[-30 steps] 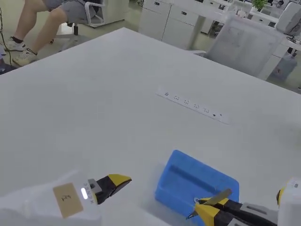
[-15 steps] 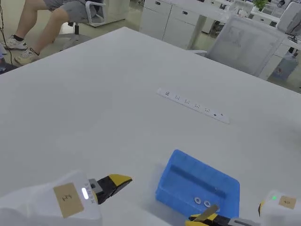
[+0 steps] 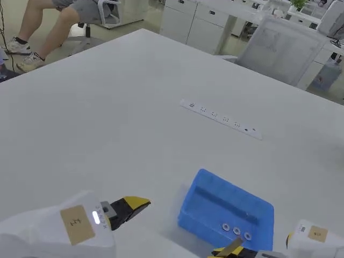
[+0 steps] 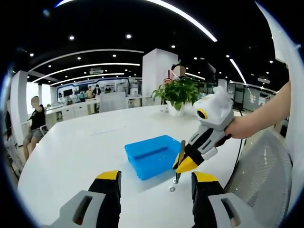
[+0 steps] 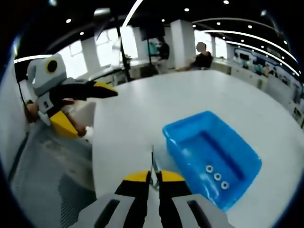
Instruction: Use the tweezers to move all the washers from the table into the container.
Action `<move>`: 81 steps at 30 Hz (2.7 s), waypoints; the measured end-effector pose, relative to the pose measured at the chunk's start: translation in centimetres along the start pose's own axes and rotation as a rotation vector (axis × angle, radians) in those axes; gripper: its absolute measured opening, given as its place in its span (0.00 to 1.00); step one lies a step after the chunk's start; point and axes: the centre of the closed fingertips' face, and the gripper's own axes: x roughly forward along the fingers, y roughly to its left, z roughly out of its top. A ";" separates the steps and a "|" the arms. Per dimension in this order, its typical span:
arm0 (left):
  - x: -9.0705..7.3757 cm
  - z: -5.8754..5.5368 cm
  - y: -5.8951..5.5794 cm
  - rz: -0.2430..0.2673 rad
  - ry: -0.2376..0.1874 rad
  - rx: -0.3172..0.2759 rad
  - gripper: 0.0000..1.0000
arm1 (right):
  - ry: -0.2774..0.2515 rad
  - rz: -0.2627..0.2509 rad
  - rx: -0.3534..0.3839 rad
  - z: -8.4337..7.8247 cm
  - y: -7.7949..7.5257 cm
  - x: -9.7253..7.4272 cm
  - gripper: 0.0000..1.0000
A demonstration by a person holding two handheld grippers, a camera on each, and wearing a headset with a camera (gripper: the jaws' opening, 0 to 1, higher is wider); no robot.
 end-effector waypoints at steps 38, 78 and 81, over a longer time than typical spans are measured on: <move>0.0 0.3 -0.2 -0.002 -0.008 0.003 0.59 | -0.069 -0.042 0.021 5.3 -2.2 -3.9 0.03; 0.0 0.1 -0.1 -0.003 -0.003 -0.003 0.59 | -0.062 -0.119 0.149 5.1 -8.4 0.4 0.03; -0.1 0.1 -0.2 -0.005 -0.005 -0.004 0.59 | -0.049 -0.119 0.148 4.8 -8.6 0.9 0.03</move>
